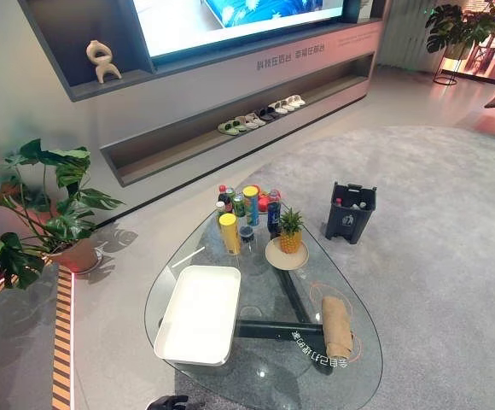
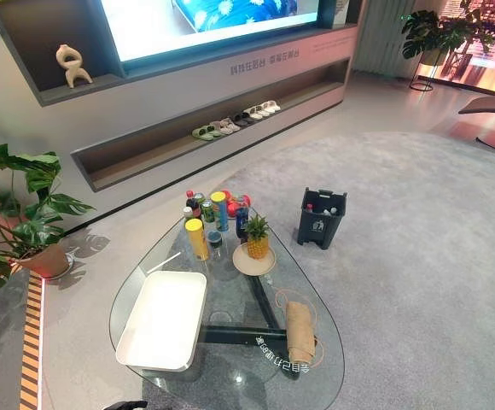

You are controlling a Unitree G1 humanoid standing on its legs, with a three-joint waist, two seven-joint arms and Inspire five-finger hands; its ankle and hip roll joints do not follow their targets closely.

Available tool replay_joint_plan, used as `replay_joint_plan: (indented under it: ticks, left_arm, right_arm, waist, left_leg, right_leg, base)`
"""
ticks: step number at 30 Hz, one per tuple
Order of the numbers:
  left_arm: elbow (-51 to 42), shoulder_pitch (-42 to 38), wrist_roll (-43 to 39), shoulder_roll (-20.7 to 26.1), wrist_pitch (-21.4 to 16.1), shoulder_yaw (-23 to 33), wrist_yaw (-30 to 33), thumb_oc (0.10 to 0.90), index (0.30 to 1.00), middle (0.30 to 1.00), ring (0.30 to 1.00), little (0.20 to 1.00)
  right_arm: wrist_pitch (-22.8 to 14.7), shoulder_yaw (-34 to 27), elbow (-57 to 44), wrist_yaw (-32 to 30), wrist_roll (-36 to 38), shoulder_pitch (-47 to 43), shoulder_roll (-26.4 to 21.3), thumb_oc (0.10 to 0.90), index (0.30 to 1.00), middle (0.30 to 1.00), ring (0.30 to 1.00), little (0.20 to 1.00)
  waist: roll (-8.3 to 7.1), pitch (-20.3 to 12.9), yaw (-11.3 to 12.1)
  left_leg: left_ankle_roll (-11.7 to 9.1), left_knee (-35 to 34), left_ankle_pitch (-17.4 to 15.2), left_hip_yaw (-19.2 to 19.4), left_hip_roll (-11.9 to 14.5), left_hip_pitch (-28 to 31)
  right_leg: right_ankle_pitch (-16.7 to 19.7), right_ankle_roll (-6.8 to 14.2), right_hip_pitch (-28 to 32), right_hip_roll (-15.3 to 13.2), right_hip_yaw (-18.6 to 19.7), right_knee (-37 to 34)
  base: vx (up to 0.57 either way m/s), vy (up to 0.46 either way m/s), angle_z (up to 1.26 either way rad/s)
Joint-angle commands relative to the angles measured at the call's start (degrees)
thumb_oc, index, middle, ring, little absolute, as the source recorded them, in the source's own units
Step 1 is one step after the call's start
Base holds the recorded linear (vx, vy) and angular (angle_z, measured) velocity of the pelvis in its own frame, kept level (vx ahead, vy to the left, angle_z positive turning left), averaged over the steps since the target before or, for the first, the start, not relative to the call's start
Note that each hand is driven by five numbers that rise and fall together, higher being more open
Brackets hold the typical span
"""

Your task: Wipe the table with a cloth and put it in the basket.

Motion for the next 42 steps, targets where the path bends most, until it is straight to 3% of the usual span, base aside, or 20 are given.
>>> replay_joint_plan:
  ticks: [1, 42]
  left_arm:
    - [2.5, -5.6, 3.3, -2.0, -0.3, -0.7, -0.1, 0.8, 0.9, 0.9, 0.9, 0.9]
    - [2.4, -5.1, 1.4, -2.6, -0.8, -0.4, 0.3, 0.8, 0.9, 0.9, 0.9, 0.9]
  right_arm:
    - [0.1, 1.7, 2.6, 0.4, -0.3, -5.6, 0.9, 0.8, 0.9, 0.9, 0.9, 0.9]
    - [-0.8, 1.1, 4.0, -0.6, -0.5, -5.4, 1.0, 0.8, 0.9, 0.9, 0.9, 0.9]
  waist:
    - [-1.87, 3.0, 0.7]
    - [-1.46, 2.9, 1.0]
  left_leg:
    - [-0.4, 0.4, -6.3, 0.9, -1.2, 2.9]
    - [-0.3, 0.4, -6.2, 0.3, -1.5, 2.9]
  right_leg:
    - [1.5, 2.5, -1.8, -2.2, 1.3, 0.6]
    - [1.4, 2.4, -1.5, -2.0, 1.1, 0.4]
  base:
    - [0.0, 0.0, 0.0]
    - [0.0, 0.0, 0.0]
